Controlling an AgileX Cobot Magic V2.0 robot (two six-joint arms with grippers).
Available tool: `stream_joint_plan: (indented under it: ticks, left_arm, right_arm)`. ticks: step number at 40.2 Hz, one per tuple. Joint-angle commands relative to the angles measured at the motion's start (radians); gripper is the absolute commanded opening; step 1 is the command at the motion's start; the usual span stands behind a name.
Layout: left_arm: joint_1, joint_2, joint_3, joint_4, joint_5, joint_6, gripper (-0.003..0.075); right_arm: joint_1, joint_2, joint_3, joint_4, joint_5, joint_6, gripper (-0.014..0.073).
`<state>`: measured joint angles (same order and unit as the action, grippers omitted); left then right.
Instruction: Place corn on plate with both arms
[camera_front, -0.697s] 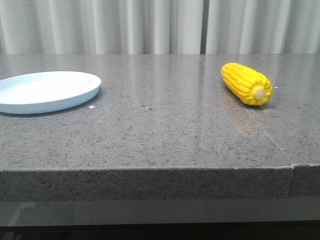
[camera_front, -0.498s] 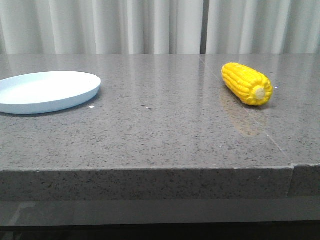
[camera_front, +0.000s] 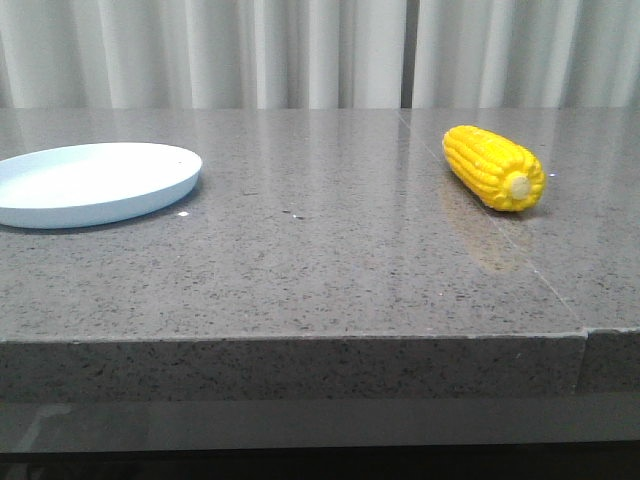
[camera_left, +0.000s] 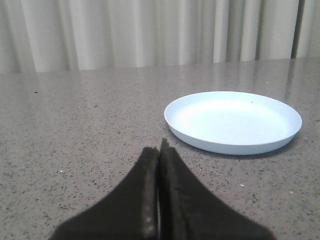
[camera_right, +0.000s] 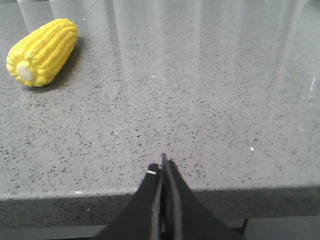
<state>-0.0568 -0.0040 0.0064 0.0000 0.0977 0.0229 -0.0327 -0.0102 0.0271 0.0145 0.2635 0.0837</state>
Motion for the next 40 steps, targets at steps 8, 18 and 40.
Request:
stream_joint_plan:
  ticks: [8, 18, 40]
  left_arm:
    - [0.0, -0.019, 0.0, -0.008, -0.081, 0.0, -0.002]
    - [0.0, -0.019, 0.0, -0.008, -0.098, 0.0, -0.002]
    - [0.0, -0.019, -0.027, -0.013, -0.243, -0.002, -0.002]
  right_arm:
    - [-0.006, -0.013, -0.017, -0.004, -0.085, -0.009, -0.0074]
    - [-0.006, -0.013, -0.017, -0.004, -0.086, -0.009, -0.0074]
    - [-0.006, -0.013, -0.075, -0.002, -0.165, -0.009, -0.0074]
